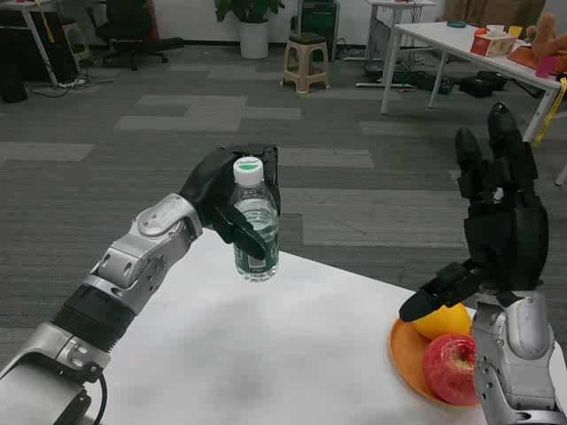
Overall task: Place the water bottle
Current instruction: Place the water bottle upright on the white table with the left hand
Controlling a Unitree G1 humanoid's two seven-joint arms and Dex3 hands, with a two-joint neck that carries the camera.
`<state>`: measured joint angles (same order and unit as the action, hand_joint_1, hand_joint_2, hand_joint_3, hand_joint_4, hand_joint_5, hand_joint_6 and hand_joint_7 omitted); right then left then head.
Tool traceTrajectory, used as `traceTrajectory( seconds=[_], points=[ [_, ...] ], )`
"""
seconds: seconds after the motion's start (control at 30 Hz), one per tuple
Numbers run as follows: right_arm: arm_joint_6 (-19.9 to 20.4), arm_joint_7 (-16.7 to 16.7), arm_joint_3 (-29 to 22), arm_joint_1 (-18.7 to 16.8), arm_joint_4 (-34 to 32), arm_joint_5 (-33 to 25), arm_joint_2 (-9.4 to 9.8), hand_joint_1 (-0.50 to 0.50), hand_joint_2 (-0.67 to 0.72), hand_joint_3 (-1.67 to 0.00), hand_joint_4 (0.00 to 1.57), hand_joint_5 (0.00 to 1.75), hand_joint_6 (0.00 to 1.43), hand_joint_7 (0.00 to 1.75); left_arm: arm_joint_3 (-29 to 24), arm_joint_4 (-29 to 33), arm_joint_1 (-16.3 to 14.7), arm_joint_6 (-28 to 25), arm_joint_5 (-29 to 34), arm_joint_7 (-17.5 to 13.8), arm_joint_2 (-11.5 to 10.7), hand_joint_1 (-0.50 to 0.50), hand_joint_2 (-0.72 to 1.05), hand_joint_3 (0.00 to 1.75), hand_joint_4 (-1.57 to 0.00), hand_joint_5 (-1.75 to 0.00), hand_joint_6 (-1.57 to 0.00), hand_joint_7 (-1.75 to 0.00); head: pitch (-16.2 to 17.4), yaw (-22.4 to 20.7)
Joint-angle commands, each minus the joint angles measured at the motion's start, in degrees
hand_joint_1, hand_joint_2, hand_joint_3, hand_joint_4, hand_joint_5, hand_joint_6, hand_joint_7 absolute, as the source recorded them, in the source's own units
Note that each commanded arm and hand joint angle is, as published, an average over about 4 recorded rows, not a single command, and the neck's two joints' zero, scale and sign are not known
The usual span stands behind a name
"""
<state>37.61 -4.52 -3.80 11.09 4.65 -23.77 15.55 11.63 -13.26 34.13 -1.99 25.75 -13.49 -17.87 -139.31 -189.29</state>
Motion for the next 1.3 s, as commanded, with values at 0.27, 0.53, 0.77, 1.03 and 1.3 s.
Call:
traceTrajectory(
  seconds=[0.27, 0.53, 0.77, 1.03, 1.3],
  points=[
    [0.27, 0.13, -0.07, -0.19, 0.36, -0.22, 0.27, -0.33, 0.66, 0.00, 0.03, 0.00, 0.00, 0.00, -1.52, 1.00, -0.38, 0.14, -0.53, 0.04, 0.20, 0.50, -0.19, 0.17, -1.53, -1.75, -1.34, -1.47, 0.56, 0.30],
    [0.27, 0.13, -0.07, -0.19, 0.36, -0.22, 0.27, -0.33, 0.66, 0.00, 0.03, 0.00, 0.00, 0.00, -1.52, 1.04, -0.46, 0.27, -0.53, 0.04, 0.20, 0.50, -0.19, 0.17, -1.53, -1.75, -1.34, -1.47, 0.64, 0.35],
    [0.27, 0.13, 0.02, -0.23, 0.36, -0.22, 0.27, -0.33, 0.66, 0.00, 0.03, 0.00, 0.00, 0.00, -1.56, 1.04, -0.60, 0.49, -1.14, 0.04, 0.20, 0.50, -0.19, 0.17, -1.53, -1.75, -1.34, -1.47, 0.71, 0.37],
    [0.25, 0.13, 0.02, -0.28, 0.45, -0.29, 0.30, -0.33, 0.66, 0.00, 0.03, 0.00, 0.00, 0.00, -1.39, 0.65, -2.73, 3.42, -2.11, 1.16, 0.12, 0.49, -0.19, 0.17, -1.53, -1.75, -1.34, -1.47, 0.93, 0.21],
    [0.27, 0.30, 0.18, -0.21, 0.56, -0.27, 0.36, -0.33, 0.66, 0.00, 0.03, 0.00, 0.00, 0.00, -0.03, -6.16, -6.46, 14.75, -1.93, 4.76, 0.16, 0.44, -0.19, 0.17, -1.53, -1.75, -1.34, -1.54, 0.82, -0.14]
  ],
)
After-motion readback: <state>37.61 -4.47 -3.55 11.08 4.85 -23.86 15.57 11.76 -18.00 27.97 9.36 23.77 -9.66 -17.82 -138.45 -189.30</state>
